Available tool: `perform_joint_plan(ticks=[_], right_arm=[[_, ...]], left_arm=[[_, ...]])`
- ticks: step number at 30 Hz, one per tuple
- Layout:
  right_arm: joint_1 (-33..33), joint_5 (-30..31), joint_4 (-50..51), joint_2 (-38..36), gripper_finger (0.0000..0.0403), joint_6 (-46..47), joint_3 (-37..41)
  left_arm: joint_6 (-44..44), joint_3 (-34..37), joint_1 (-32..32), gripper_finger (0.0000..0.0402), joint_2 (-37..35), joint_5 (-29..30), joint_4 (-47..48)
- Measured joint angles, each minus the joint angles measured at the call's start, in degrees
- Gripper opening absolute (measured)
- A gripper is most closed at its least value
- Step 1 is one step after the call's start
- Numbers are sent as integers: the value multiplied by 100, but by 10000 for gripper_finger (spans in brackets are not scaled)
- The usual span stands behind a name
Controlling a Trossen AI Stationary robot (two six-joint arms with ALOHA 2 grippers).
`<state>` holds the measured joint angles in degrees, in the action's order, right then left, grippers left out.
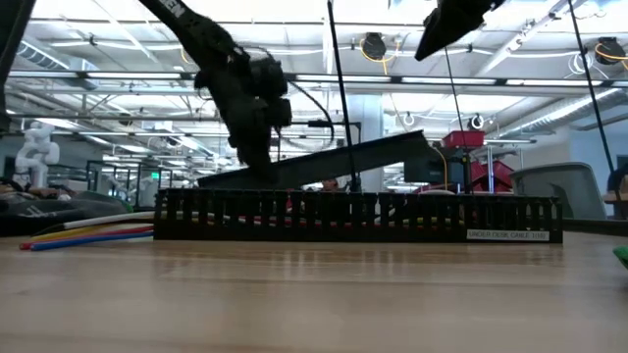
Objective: Ziptie cables
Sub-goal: Close the cable duct with the cable duct cover
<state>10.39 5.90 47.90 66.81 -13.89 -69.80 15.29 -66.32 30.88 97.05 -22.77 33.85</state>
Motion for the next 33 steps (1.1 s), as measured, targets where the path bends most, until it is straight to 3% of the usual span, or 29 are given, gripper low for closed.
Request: perform_joint_plan(ticks=[4, 7, 9, 12, 15, 18, 23, 26, 31, 33], right_arm=[[84, 836, -198, 4, 9, 155, -187], [370, 1025, -320, -9, 25, 691, -361], [740, 559, -343, -7, 39, 1284, -381], [1339, -898, -631, -7, 68, 2060, -221], [1699, -1732, -1056, 2, 103, 2712, 67], [1806, -1819, -1411, 4, 144, 3537, 179], [1850, -2544, -1452, 233, 208, 3681, 225], [1798, -2780, -1210, 456, 231, 3138, 224], [1768, -2392, -919, 956, 250, 2114, 225], [1802, -2379, -843, 1103, 256, 1589, 225]], left_arm=[[1149, -229, -262, 17, -529, 2063, 485], [1951, -241, -578, 17, -1014, 3115, 675], [2467, -241, -839, 17, -1381, 3763, 633], [3255, -241, -1281, 17, -1837, 4573, 533], [3521, -241, -1603, 17, -2140, 4929, 443], [3591, -145, -1794, 17, -2385, 5528, 356], [3823, 390, -1943, 16, -2471, 5830, 320], [4374, 923, -2021, 16, -2492, 5876, -448], [4823, 1639, -2172, 16, -2326, 5889, -2142], [4852, 1706, -2284, 16, -2233, 5902, -2113]])
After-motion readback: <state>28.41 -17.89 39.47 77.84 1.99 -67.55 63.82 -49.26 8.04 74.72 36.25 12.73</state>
